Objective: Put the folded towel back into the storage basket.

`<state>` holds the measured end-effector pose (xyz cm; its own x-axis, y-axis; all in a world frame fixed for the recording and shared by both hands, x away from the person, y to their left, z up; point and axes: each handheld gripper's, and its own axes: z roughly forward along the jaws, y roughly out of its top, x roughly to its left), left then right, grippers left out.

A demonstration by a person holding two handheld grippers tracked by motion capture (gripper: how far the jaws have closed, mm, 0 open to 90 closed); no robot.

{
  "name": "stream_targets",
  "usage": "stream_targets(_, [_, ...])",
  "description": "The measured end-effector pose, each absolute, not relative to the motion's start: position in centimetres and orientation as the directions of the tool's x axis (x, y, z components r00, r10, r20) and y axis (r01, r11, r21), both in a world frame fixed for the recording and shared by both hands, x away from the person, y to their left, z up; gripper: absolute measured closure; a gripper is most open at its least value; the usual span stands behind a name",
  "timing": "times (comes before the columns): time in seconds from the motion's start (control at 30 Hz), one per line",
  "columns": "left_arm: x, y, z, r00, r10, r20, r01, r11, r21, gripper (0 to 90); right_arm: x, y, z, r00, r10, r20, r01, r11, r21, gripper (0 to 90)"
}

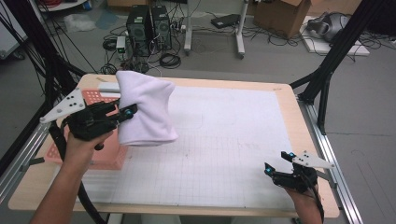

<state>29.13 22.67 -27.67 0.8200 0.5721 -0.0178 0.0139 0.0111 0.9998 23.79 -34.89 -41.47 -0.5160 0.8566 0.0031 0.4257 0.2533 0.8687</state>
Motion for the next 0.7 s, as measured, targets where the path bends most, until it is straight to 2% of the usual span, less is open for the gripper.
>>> stream_targets(0.33, [28.8,26.4,-26.6,0.781,0.623,-0.041,-0.005,0.072,0.997,73.7,24.4,-34.2,-40.9,-0.517,0.856,-0.006,0.421,0.261,0.869,20.1])
stream_targets(0.7, [29.2,30.4,-26.6,0.737,0.673,-0.061,0.002,0.089,0.996,73.7,24.9,-33.5,-40.3,-0.52,0.854,-0.015,0.417,0.269,0.868,20.1])
